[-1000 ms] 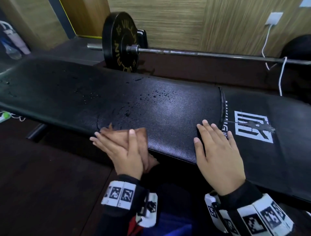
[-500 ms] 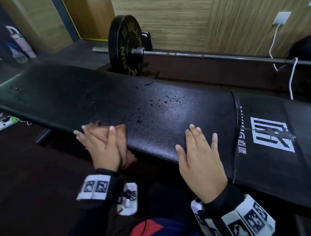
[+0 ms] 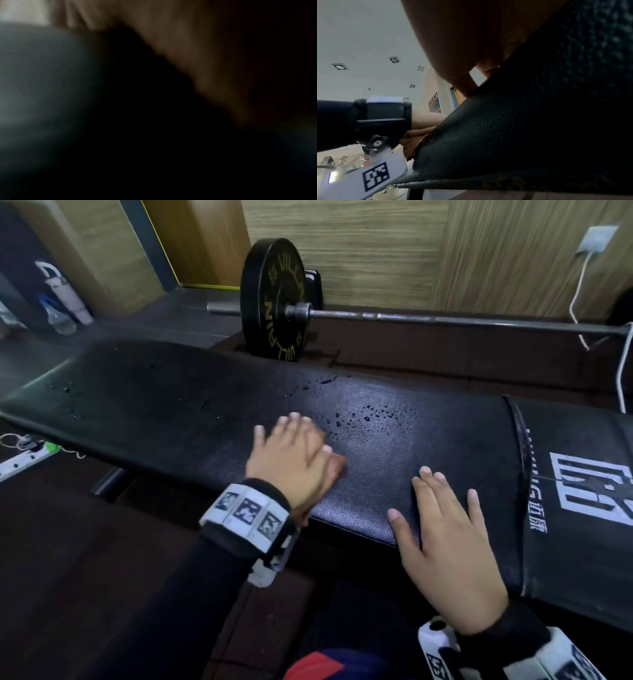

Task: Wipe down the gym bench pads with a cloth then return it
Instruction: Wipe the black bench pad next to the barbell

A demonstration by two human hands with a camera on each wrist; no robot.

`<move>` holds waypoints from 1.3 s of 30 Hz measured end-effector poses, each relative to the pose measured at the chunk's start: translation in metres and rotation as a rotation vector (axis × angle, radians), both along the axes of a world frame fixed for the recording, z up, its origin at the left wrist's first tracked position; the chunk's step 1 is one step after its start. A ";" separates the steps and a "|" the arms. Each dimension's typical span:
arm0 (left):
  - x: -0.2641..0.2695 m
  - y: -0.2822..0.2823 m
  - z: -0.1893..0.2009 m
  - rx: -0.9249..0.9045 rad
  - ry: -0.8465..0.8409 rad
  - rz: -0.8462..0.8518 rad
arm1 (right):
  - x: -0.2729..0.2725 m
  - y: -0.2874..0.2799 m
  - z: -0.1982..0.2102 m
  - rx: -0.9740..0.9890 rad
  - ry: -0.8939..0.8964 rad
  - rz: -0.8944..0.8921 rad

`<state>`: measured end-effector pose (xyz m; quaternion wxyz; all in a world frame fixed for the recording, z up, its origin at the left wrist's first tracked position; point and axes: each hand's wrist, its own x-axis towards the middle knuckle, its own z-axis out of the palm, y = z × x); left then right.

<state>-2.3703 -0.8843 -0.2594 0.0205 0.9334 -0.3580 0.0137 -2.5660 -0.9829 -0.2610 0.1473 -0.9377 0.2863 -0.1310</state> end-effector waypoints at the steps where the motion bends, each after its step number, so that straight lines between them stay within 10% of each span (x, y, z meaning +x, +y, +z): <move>1: -0.013 -0.004 -0.001 -0.006 -0.004 -0.094 | -0.001 -0.001 0.000 0.010 0.006 0.008; 9: -0.032 0.065 -0.004 -0.071 0.029 -0.303 | -0.005 -0.007 0.000 0.037 0.034 0.059; 17: 0.055 0.077 -0.007 -0.105 0.107 0.257 | -0.003 -0.003 -0.003 -0.013 -0.012 0.025; 24: -0.019 -0.009 -0.002 0.000 0.033 -0.120 | -0.004 -0.002 0.002 -0.027 0.027 0.036; 30: -0.046 0.030 -0.001 -0.050 0.048 -0.386 | -0.006 -0.006 0.012 0.022 0.226 0.080; 39: 0.038 0.066 -0.003 -0.132 0.073 0.100 | -0.020 -0.020 0.031 0.056 0.411 0.236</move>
